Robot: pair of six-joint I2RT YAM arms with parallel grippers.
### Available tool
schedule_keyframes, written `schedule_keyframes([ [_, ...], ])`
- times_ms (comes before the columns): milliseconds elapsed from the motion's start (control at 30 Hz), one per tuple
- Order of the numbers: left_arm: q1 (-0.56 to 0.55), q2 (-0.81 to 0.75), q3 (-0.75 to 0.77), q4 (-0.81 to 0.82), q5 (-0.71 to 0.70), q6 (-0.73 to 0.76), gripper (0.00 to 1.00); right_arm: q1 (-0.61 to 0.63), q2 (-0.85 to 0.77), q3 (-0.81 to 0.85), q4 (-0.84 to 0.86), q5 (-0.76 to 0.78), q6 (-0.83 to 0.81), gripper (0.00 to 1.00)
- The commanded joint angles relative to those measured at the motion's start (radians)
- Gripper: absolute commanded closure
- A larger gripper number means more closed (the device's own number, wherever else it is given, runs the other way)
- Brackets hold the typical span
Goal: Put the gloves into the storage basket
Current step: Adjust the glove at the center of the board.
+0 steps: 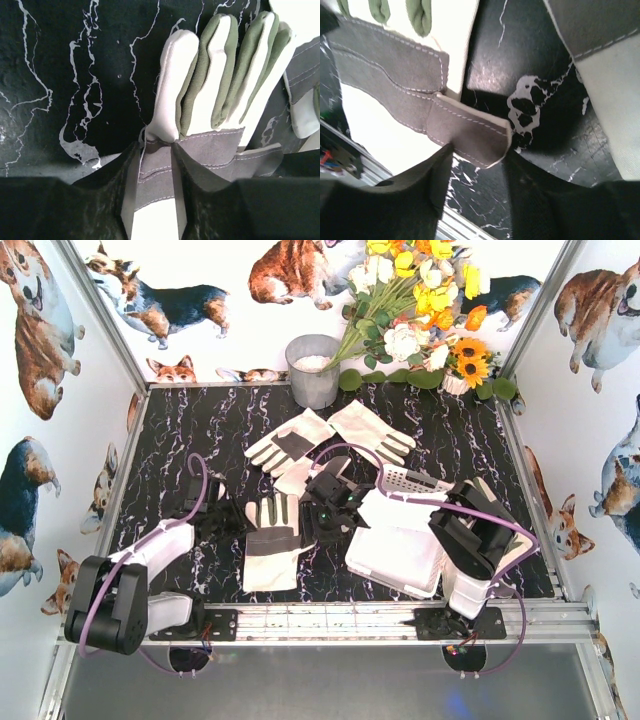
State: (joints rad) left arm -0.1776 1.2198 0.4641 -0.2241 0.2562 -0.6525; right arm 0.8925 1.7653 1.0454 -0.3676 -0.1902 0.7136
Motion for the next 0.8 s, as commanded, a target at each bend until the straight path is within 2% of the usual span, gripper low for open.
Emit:
schedule_keyframes([
  [0, -0.007, 0.022, 0.022, 0.031, -0.011, 0.021, 0.80, -0.028, 0.012, 0.018, 0.133, -0.071, 0.036, 0.65],
  [133, -0.006, 0.018, 0.010, 0.035, 0.003, 0.012, 0.95, -0.033, 0.000, 0.011, 0.131, -0.089, 0.039, 1.00],
  [233, -0.007, 0.004, -0.018, 0.041, 0.026, -0.004, 1.00, -0.033, -0.018, -0.010, 0.138, -0.104, 0.048, 1.00],
  [333, -0.012, -0.015, -0.051, 0.051, 0.063, -0.023, 1.00, -0.030, -0.039, -0.042, 0.138, -0.111, 0.058, 1.00],
  [500, -0.047, -0.035, -0.103, 0.098, 0.136, -0.089, 1.00, 0.019, -0.066, -0.034, 0.018, -0.004, 0.021, 1.00],
  [767, -0.106, -0.098, -0.109, 0.048, 0.078, -0.114, 1.00, 0.039, -0.129, -0.044, -0.073, 0.114, -0.003, 1.00],
])
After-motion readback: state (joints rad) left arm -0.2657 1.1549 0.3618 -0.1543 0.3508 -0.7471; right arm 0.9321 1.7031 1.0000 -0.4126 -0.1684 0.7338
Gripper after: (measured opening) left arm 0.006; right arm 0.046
